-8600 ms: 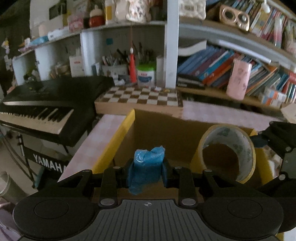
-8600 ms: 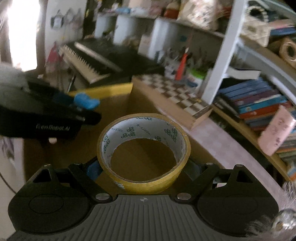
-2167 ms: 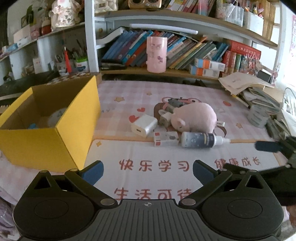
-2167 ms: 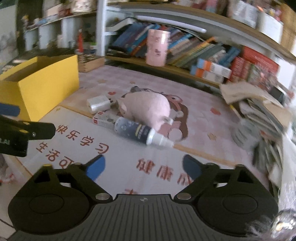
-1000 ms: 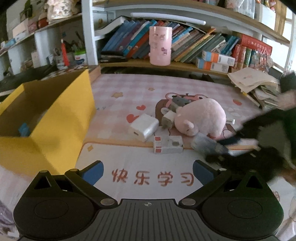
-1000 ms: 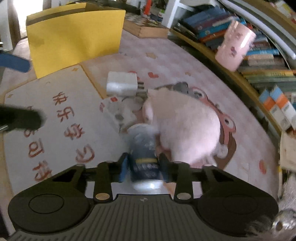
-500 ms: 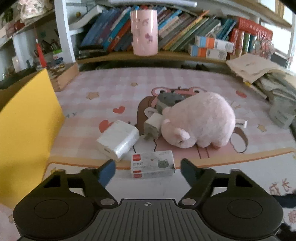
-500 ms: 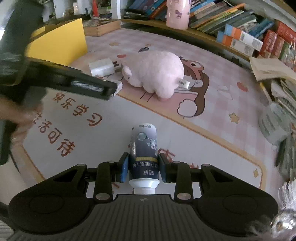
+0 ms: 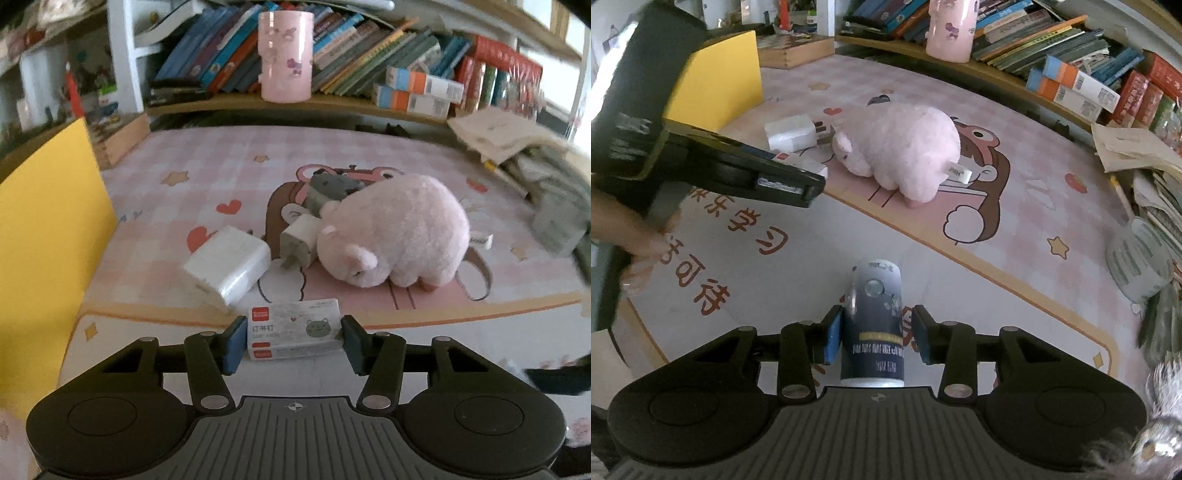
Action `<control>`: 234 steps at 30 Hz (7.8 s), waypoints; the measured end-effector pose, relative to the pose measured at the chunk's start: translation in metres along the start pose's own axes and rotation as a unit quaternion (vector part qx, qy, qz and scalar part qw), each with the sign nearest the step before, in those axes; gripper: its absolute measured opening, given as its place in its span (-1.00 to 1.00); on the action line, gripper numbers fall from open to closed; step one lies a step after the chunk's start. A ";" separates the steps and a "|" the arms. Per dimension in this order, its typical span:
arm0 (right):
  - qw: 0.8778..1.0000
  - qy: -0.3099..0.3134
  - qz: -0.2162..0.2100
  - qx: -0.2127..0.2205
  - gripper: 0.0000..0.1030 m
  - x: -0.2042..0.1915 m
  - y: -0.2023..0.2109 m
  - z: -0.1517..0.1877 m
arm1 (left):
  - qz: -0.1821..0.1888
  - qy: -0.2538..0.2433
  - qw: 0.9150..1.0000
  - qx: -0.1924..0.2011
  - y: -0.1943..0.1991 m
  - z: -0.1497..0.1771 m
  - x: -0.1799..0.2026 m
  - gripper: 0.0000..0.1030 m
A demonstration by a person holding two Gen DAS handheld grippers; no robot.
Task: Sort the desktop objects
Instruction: 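Grasp the small white-and-red stapler box with the left tool while the right tool holds the bottle, then carry the stapler box and spray bottle over the yellow box with both tools, then lower both tools into the yellow box and open them to release, then lift both open tools out of the box and back toward the table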
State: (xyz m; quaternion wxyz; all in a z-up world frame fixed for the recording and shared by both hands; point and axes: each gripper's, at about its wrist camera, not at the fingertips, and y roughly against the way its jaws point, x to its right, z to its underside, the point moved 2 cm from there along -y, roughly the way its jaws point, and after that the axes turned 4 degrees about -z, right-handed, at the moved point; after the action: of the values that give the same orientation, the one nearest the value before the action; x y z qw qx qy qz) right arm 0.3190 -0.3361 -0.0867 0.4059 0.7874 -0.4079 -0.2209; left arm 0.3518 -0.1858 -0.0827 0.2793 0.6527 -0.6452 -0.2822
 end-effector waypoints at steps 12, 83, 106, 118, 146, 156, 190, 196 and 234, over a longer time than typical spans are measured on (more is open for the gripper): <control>0.998 -0.049 0.001 0.028 -0.42 -0.001 0.010 -0.002 | 0.041 0.027 0.998 0.030 0.071 0.012 -0.022 0.03; 0.994 -0.003 -0.066 0.093 -0.41 -0.328 0.098 0.032 | 0.029 0.050 0.995 0.077 0.272 0.178 -0.224 0.03; 0.994 0.004 -0.064 0.084 -0.41 -0.320 0.083 0.005 | 0.044 0.073 0.994 0.065 0.246 0.165 -0.236 0.03; 0.988 0.026 -0.091 0.124 -0.41 -0.285 0.057 -0.077 | 0.007 0.096 0.989 0.115 0.218 0.104 -0.253 0.03; 0.969 0.110 -0.148 0.165 -0.41 -0.232 -0.042 -0.227 | -0.102 0.055 0.989 0.090 0.101 -0.010 -0.278 0.03; 0.963 0.202 -0.150 0.097 -0.41 -0.243 -0.076 -0.220 | -0.114 0.031 0.992 0.036 0.074 -0.006 -0.279 0.03; 0.974 0.036 -0.061 0.216 -0.23 -0.189 0.024 -0.168 | -0.088 0.080 0.979 0.163 0.169 0.005 -0.261 0.74; 0.976 -0.012 -0.028 0.215 -0.22 -0.193 0.044 -0.134 | -0.056 0.086 0.979 0.173 0.200 0.028 -0.260 0.74; 0.971 -0.169 0.087 0.146 -0.15 -0.269 0.123 0.079 | 0.081 -0.008 0.993 0.086 0.251 0.161 -0.200 0.75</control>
State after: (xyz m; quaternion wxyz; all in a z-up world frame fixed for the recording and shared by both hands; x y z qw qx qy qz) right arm 0.0555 -0.1932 -0.0271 0.2292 0.7511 -0.5652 -0.2528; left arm 0.0604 0.0113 -0.0084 0.2387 0.6181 -0.7198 -0.2069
